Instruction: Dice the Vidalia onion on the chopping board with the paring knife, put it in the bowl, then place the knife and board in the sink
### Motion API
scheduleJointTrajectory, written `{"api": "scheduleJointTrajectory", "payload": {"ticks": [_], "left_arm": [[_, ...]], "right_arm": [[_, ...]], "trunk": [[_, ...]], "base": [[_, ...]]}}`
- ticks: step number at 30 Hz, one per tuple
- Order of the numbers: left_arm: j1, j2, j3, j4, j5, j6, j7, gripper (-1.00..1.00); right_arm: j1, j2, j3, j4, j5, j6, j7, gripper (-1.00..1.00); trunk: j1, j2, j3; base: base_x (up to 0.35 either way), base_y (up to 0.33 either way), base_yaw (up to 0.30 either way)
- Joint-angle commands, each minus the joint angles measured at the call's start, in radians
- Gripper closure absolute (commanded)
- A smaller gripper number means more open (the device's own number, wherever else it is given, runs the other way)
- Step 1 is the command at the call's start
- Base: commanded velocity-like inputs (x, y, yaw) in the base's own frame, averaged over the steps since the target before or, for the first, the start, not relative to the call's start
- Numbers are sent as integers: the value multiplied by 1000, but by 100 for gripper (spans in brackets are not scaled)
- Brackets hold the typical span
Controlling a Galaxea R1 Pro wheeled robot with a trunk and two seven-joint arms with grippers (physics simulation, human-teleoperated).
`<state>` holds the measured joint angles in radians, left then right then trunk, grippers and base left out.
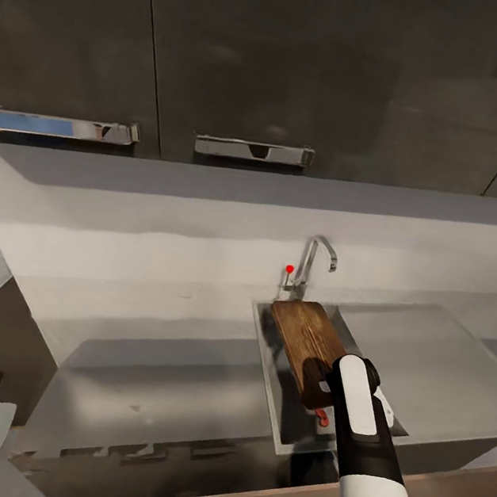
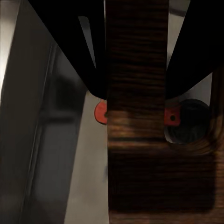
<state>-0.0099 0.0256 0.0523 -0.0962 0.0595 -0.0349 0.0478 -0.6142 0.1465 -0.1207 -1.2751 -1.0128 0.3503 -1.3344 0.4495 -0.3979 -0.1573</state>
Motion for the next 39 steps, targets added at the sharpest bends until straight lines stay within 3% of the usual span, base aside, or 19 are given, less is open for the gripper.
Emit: {"api": "scheduleJointTrajectory", "payload": {"ticks": [1,28,39], "left_arm": [[-1,0,4,1,6,-3,0,-100],[-1,-1,4,1,6,-4,0,-100],[-1,-1,4,1,6,-4,0,-100]], "right_arm": [[-1,1,-2,-1,-3,10,-4,100],[-1,1,-9,-1,-4,10,-3,100],[-1,0,-8,-1,-4,10,-2,100]], "trunk": [[1,-2,-4],[1,-2,-15],[1,-2,-31]], "base": [[0,0,90],[16,-12,22],[0,0,0]]}}
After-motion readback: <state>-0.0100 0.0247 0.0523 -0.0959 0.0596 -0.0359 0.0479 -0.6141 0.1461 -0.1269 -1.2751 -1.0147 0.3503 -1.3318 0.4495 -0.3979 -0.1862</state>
